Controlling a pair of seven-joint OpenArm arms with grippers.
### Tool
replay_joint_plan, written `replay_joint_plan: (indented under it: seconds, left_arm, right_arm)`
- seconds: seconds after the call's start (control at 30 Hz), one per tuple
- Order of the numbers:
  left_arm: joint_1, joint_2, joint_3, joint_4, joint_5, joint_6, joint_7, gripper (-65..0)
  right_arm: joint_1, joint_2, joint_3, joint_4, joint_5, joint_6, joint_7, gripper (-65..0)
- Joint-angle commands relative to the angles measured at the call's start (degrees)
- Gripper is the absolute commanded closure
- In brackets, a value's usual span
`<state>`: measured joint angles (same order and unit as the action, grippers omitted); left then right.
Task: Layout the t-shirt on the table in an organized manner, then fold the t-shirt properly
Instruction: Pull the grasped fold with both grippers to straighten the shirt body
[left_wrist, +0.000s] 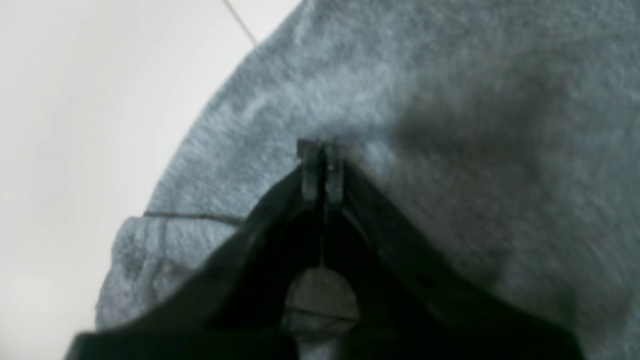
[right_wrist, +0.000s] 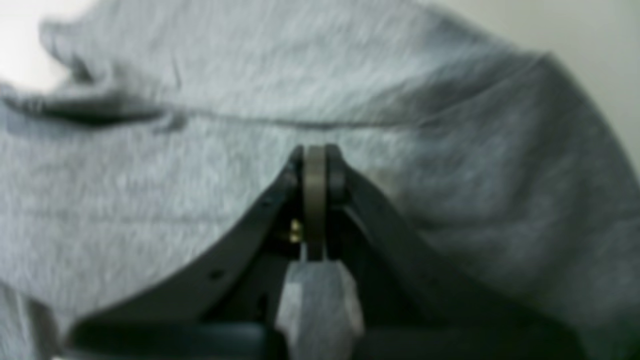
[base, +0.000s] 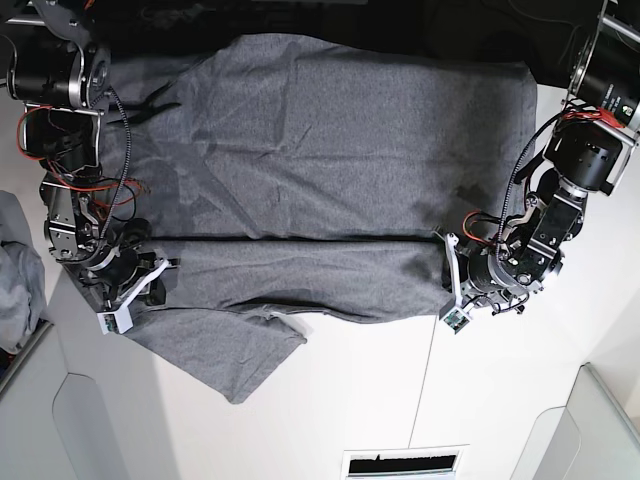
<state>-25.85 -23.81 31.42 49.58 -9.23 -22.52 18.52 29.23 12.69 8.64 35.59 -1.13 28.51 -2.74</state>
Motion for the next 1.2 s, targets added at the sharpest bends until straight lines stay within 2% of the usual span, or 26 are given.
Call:
replay_joint_plan:
  seconds: [0.0,0.17,0.23,0.3,0.43,0.67,0.83,1.0,1.17]
  left_arm:
    - [-2.0,0.5,-0.2,-1.0,0.7,0.0,0.0,0.0]
    - [-5.9,5.1,-0.2,-10.1,3.7,0.1,-4.8,0.0]
    - [-7.9,6.6,-0.2,-13.2,3.8,1.5,-5.9,0.0]
    - [-9.6,7.5,-0.2,-14.9,3.8,2.7,-6.1,0.0]
    - [-11.8,7.9,-0.2,-15.4,3.9,2.1,-6.0,0.0]
    - [-14.7,7.1,-0.2,-15.4,4.0,2.4,-4.7,0.0]
    - [-16.0,5.4,-0.2,-15.4,3.9,2.4,-3.3,0.0]
    - [-16.7,3.7,-0.3,-15.2,3.7,6.4,-3.2,0.0]
    - [-16.5,0.7,-0.3,-10.8,-1.1,6.5,-0.2,0.0]
  right_arm:
    - [1.4,0.6,-0.2,0.8,0.4,0.0,1.2,0.0]
    - [0.0,0.8,-0.2,0.8,0.4,0.0,1.3,0.0]
    - [-0.4,0.9,-0.2,0.8,0.4,0.0,1.3,0.0]
    - [-0.6,1.0,-0.2,0.8,0.4,-0.1,1.3,0.0]
    - [-0.5,1.0,-0.2,0.8,-0.2,-0.3,1.4,0.0]
    - [-0.5,2.5,-0.1,0.8,-0.6,-5.2,1.3,0.0]
    - [-0.5,4.4,0.0,0.8,-0.5,-5.2,0.9,0.0]
    - [-0.3,5.1,0.0,1.0,0.3,-5.2,1.6,0.0]
    - [-0.3,5.1,0.0,3.7,4.9,-4.6,2.1,0.0]
